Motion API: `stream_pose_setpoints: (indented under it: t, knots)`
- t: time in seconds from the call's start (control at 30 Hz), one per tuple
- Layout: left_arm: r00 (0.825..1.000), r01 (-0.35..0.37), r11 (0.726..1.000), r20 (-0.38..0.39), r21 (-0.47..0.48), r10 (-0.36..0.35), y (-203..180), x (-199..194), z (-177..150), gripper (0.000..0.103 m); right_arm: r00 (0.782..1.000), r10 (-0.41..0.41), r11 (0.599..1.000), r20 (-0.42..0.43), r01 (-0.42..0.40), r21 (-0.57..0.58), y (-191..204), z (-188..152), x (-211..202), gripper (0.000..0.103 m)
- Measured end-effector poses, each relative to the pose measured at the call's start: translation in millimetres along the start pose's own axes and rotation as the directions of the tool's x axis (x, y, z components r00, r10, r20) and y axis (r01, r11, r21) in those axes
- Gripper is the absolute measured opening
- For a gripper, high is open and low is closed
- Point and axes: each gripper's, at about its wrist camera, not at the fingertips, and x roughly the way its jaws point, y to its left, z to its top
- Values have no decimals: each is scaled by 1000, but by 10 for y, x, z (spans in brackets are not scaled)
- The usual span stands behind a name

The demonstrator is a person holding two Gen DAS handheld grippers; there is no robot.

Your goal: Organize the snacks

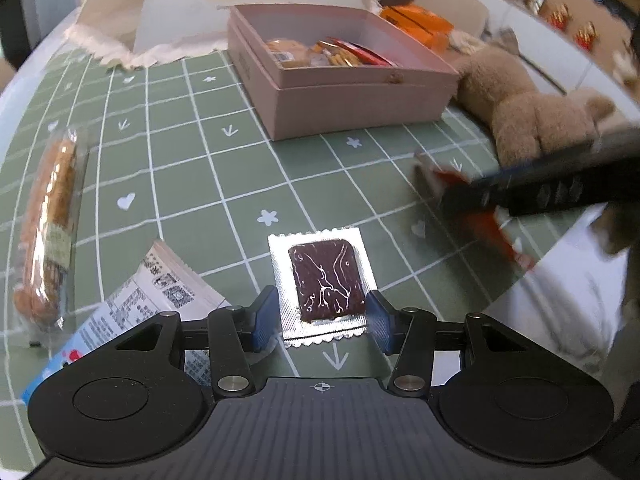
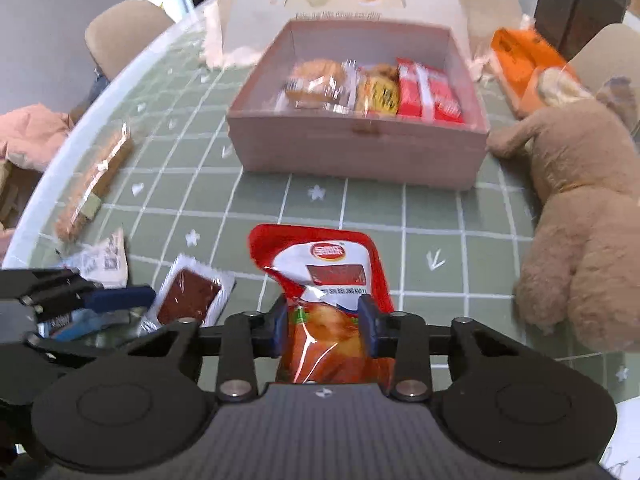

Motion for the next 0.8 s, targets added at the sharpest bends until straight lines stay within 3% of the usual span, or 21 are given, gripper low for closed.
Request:
stream_pose_setpoints:
  t: [0.17, 0.3, 0.47, 0.6, 0.8]
  knots:
    - [998, -55, 995, -15, 83, 56, -120, 29, -1, 53, 1000, 13, 999, 24, -14, 31, -89, 49, -110, 25]
    - [998, -30, 1000, -48, -5, 30, -23, 47, 89, 52, 996, 87, 988, 33, -90, 128, -315, 66, -205, 22]
    - [996, -2, 996, -87, -92, -6, 87, 64, 183, 51, 998, 28, 980, 47, -37, 194, -564, 61, -241, 23]
    - [995, 17, 991, -90, -133, -29, 110, 73, 197, 50, 999, 36, 982, 7, -37, 187, -631, 41, -140, 26]
    - [997, -8, 992, -78, -123, -1, 25, 83, 238, 50, 999, 44, 988, -31, -38, 151, -512, -25, 50, 26]
